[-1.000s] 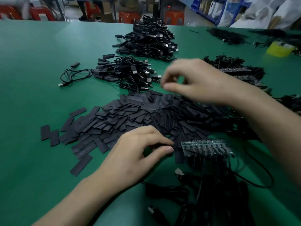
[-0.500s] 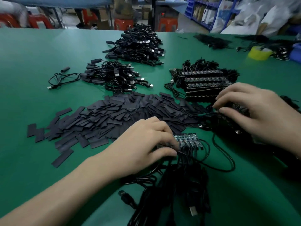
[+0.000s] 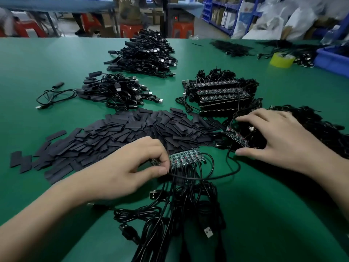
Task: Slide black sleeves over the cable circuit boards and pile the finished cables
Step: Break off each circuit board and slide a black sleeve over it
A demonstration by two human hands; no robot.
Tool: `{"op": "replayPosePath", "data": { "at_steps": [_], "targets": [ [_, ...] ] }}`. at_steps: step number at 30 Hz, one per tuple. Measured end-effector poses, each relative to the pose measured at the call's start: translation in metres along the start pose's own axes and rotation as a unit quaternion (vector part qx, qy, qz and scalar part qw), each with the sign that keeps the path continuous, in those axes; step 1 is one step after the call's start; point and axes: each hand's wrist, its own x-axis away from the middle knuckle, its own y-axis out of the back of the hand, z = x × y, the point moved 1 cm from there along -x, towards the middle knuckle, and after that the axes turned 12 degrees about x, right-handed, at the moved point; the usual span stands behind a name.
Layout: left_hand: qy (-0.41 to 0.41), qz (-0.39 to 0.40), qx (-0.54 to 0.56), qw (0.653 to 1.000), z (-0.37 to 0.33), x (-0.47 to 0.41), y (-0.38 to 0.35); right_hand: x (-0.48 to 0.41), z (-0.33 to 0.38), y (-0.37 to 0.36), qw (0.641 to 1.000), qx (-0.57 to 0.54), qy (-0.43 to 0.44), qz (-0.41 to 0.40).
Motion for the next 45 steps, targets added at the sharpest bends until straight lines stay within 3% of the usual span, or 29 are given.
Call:
{"op": "replayPosePath", "data": {
  "at_steps": [3,9,14,20,26,33,36,41,45],
  "targets": [
    [-0.003,0.01,-0.028,1.0,-0.005,-0.003,-0.004,0.001,0.01,-0.001,0.999,0.018,-0.011,-0.049],
    [-0.018,-0.008,-0.091,0.996,-0.013,-0.025,-0.005,-0.006,-0.006,0.019,0.962,-0.106,-0.107,-0.228],
    [-0.011,-0.037,-0.101,0.994,-0.03,-0.067,-0.017,-0.027,-0.026,0.035,0.938,-0.148,-0.172,-0.261],
    [0.046,-0.015,-0.094,0.994,-0.044,-0.139,-0.056,-0.043,-0.044,0.044,0.891,-0.247,-0.233,-0.302],
    [0.115,-0.083,-0.068,0.988,-0.045,-0.18,-0.082,-0.048,-0.048,0.04,0.852,-0.324,-0.251,-0.325],
    [0.127,-0.143,0.184,0.964,-0.044,-0.176,-0.059,-0.044,-0.042,0.04,0.87,-0.213,-0.249,-0.368],
    [0.1,-0.135,0.195,0.966,-0.051,-0.166,-0.037,-0.044,-0.041,0.038,0.87,-0.189,-0.257,-0.376],
    [0.09,-0.092,0.168,0.977,-0.06,-0.158,-0.03,-0.063,-0.082,0.029,0.824,-0.208,-0.345,-0.398],
    [0.08,-0.082,0.234,0.965,-0.063,-0.146,-0.015,-0.074,-0.133,0.015,0.783,-0.228,-0.41,-0.408]
  ]
}}
